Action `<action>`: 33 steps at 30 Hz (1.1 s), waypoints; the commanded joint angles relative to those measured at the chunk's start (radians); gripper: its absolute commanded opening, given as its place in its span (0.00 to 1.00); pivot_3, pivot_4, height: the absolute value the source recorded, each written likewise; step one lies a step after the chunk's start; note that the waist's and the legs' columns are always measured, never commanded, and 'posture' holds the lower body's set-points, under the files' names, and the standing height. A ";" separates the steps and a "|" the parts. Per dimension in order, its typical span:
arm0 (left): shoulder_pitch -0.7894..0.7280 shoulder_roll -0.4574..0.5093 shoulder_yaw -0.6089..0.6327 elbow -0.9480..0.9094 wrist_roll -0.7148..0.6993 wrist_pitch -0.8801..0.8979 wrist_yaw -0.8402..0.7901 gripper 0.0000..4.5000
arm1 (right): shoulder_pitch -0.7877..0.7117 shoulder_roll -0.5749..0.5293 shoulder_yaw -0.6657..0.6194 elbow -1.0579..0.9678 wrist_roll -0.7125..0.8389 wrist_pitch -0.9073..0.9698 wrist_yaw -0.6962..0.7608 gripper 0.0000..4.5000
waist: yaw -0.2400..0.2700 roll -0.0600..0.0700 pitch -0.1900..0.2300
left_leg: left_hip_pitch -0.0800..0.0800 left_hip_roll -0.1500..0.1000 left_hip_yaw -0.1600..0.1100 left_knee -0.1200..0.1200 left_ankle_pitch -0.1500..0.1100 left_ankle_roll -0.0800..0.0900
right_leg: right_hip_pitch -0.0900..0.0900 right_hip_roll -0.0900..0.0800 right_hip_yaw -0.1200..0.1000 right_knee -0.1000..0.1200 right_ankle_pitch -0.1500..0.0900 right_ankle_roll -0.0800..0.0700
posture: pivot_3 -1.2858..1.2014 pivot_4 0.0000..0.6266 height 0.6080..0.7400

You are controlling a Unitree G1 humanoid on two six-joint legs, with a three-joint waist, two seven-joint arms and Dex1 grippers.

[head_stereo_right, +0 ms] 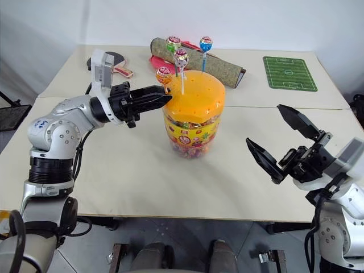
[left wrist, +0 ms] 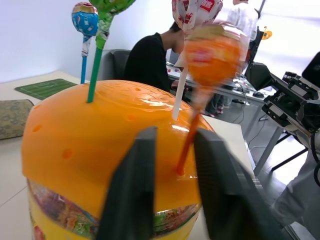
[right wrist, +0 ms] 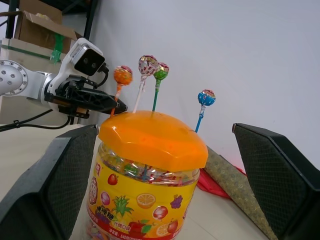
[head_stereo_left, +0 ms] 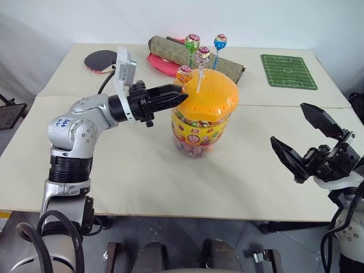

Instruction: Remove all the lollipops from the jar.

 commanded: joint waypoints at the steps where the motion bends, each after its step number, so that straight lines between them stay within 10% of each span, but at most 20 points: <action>1: -0.029 -0.025 0.045 -0.017 -0.039 -0.024 -0.022 0.01 | -0.008 -0.002 0.015 -0.017 0.014 -0.015 0.013 1.00 | 0.000 0.000 0.000 | 0.000 0.000 0.000 0.000 0.000 0.000 | 0.000 0.000 0.000 0.000 0.000 0.000 | 0.52 0.24 1.00; 9: -0.090 -0.048 0.351 0.060 -0.324 0.138 0.199 0.01 | -0.073 -0.007 0.170 0.026 0.018 -0.008 0.165 1.00 | -0.009 -0.003 0.002 | -0.001 0.001 -0.003 0.002 0.000 0.000 | 0.000 0.000 -0.001 0.000 0.000 0.000 | 0.52 0.24 1.00; 17: 0.439 0.387 0.311 0.063 -0.007 0.205 0.208 0.01 | -0.222 -0.113 0.247 0.230 0.009 0.027 0.416 1.00 | -0.047 -0.001 0.003 | 0.003 0.001 -0.006 -0.004 0.000 0.000 | -0.001 0.000 0.000 0.001 0.000 0.000 | 0.52 0.24 1.00; 28: 0.858 0.407 0.456 -0.048 0.073 0.209 0.273 0.01 | -0.265 -0.168 0.219 0.376 -0.054 -0.035 0.518 1.00 | -0.018 -0.003 0.006 | 0.001 0.001 -0.011 0.000 -0.003 0.001 | 0.001 -0.004 -0.002 0.001 0.000 0.000 | 0.52 0.24 1.00; 33: 0.837 0.493 0.415 0.019 0.141 0.150 0.205 0.28 | -0.246 -0.173 0.196 0.348 -0.044 -0.019 0.491 1.00 | -0.026 -0.003 0.006 | 0.002 0.001 -0.009 -0.001 -0.003 0.000 | 0.000 -0.004 -0.002 0.002 0.000 0.000 | 0.52 0.24 1.00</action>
